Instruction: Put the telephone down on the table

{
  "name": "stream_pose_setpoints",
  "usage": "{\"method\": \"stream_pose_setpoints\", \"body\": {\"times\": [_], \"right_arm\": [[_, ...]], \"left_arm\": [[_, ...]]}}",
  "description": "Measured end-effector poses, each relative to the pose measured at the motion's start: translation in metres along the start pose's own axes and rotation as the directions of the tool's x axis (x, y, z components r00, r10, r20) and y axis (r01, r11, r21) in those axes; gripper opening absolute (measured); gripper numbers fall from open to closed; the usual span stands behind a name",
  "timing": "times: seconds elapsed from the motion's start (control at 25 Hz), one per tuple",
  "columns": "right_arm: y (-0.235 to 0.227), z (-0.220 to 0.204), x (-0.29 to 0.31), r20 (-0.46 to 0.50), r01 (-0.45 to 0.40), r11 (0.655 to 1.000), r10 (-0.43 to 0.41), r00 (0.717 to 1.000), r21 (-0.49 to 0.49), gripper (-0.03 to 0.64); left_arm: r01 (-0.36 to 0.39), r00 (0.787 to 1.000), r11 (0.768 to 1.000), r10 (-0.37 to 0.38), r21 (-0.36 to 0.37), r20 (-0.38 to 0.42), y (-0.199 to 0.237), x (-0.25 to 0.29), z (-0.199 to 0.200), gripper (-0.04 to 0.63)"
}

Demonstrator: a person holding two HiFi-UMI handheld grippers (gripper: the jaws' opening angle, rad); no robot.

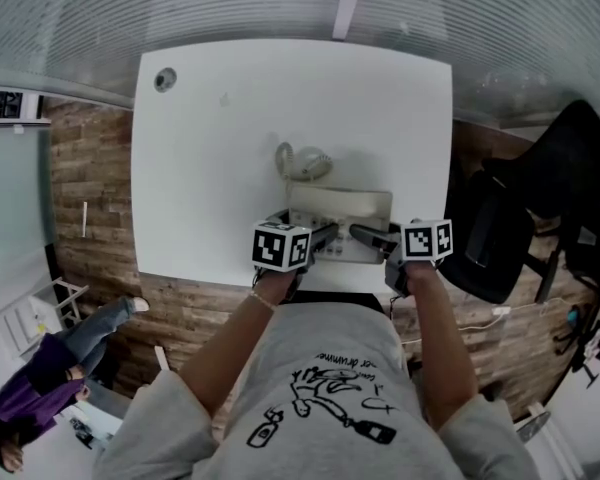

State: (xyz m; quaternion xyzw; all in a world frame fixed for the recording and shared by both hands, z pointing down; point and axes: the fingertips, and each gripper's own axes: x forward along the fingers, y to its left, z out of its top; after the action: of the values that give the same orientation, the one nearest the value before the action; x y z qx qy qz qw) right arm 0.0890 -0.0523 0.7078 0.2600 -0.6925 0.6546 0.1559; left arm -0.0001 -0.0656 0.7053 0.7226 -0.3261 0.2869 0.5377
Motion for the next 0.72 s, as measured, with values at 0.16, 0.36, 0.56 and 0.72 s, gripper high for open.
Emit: {"method": "stream_pose_setpoints", "body": {"times": [0.16, 0.36, 0.56, 0.72], "right_arm": [[-0.001, -0.0003, -0.0004, -0.005, 0.009, 1.0, -0.009, 1.0, -0.003, 0.313], [-0.0026, -0.0005, -0.0007, -0.005, 0.019, 1.0, -0.019, 1.0, -0.002, 0.313], [-0.002, 0.0003, 0.0003, -0.004, 0.026, 1.0, -0.026, 1.0, -0.004, 0.313], [-0.0017, -0.0008, -0.0005, 0.001, 0.035, 0.999, -0.035, 0.999, 0.0, 0.313]], "left_arm": [[-0.013, 1.0, 1.0, 0.013, 0.007, -0.011, 0.0009, 0.0007, -0.0004, 0.445], [-0.027, 0.999, 0.999, 0.027, 0.018, -0.018, 0.0023, 0.0003, -0.0017, 0.446], [-0.036, 0.999, 0.999, 0.036, 0.018, -0.029, 0.004, -0.0004, -0.0016, 0.446], [-0.041, 0.998, 0.999, 0.041, 0.019, -0.044, 0.0037, -0.001, -0.0026, 0.448]]}}
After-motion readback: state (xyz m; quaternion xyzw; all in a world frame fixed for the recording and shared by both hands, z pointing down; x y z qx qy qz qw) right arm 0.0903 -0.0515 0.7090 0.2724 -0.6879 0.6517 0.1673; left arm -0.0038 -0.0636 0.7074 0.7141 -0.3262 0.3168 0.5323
